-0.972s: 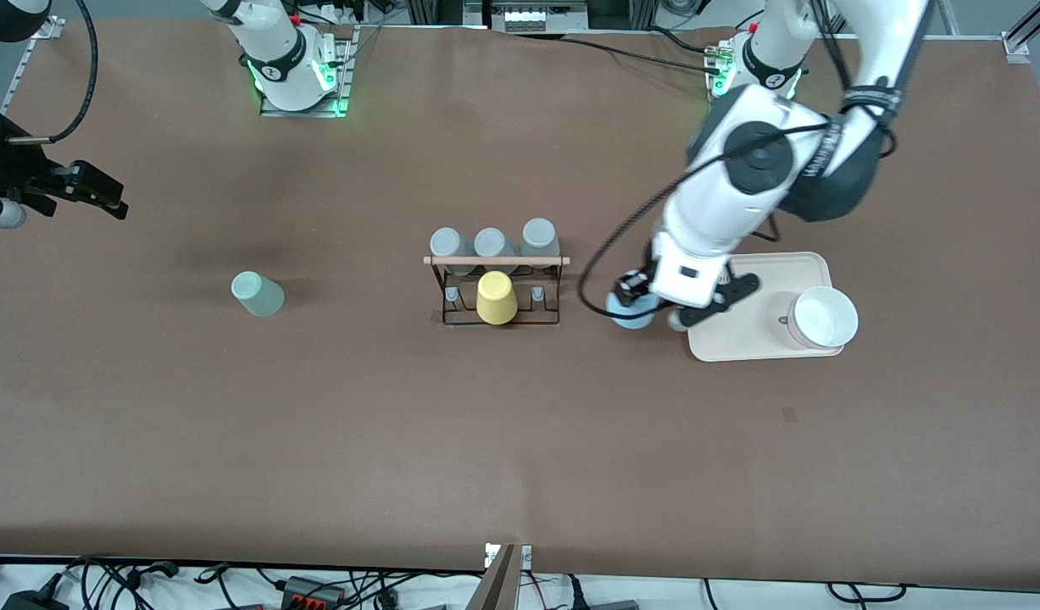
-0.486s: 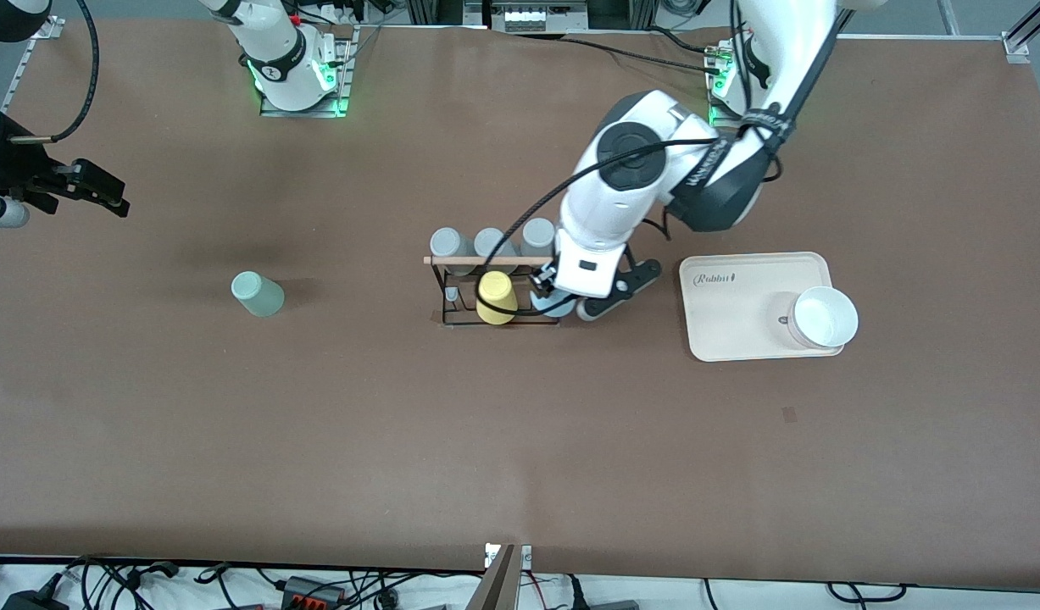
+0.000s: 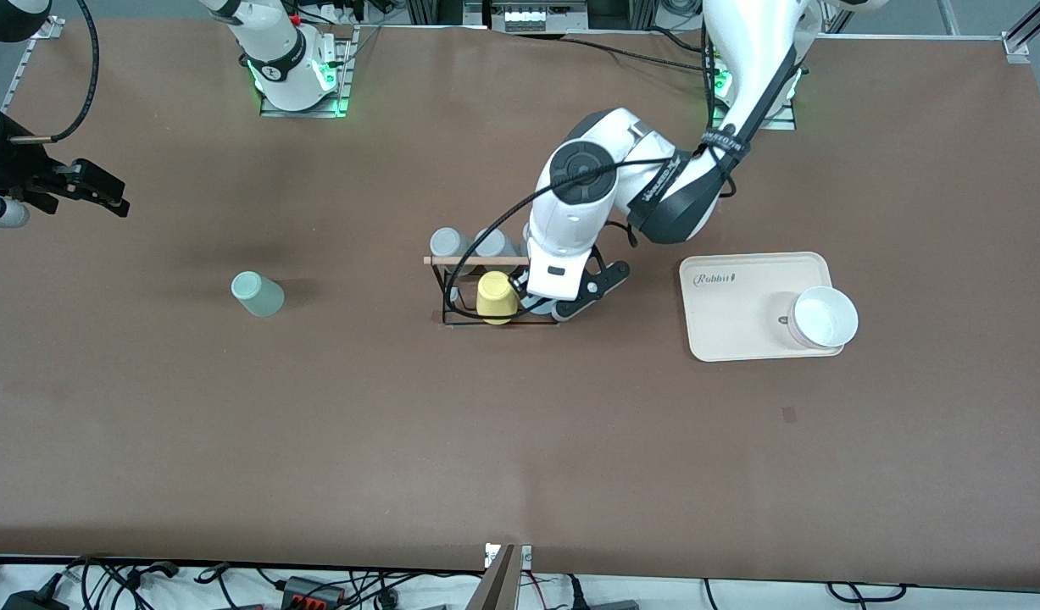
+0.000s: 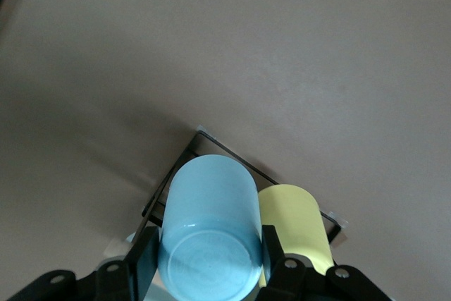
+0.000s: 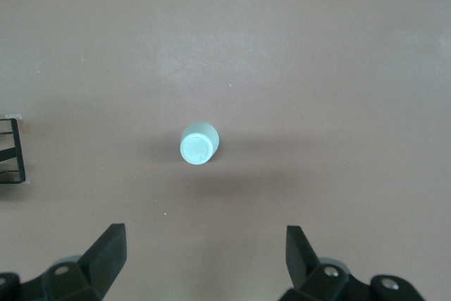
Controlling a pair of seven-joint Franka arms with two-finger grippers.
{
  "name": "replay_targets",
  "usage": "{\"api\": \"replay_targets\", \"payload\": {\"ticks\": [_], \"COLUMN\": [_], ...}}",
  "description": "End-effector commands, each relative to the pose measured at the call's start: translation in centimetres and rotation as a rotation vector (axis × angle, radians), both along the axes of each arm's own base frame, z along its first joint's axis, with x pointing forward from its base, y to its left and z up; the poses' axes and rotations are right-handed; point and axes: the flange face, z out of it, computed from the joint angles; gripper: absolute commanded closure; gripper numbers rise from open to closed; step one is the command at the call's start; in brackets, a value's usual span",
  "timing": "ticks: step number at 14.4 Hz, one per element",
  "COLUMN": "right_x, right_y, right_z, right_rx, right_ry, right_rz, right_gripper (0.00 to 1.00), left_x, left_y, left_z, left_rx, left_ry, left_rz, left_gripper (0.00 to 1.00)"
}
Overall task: Hang scattered cups on rack with three cups
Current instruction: 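Lower the light blue cup onto the rack beside the yellow cup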
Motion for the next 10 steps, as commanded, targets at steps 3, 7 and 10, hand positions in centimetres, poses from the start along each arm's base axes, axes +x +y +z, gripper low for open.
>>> {"api": "replay_targets", "payload": {"ticks": [3, 7, 10], "right_x": [-0.1, -0.1, 0.0], "right_y": [0.1, 0.1, 0.1], "right_z": [0.2, 0.2, -0.2], "right_rx": [-0.014, -0.014, -0.014], "right_ry": [0.007, 0.007, 0.013], "right_rz": [0.012, 0.011, 0.011], "right_gripper": [0.0, 0.0, 0.0], "left_x": [0.9, 1.0, 0.7], "left_y": [-0.7, -1.0, -1.3], "left_z": [-2.2, -2.9, -3.2], "left_rx": [0.02, 0.001, 0.0], "left_ry": [-0.028, -0.045, -0.041], "left_rz": [0.004, 0.007, 0.002], "left_gripper": [0.72, 0.71, 0.34]}}
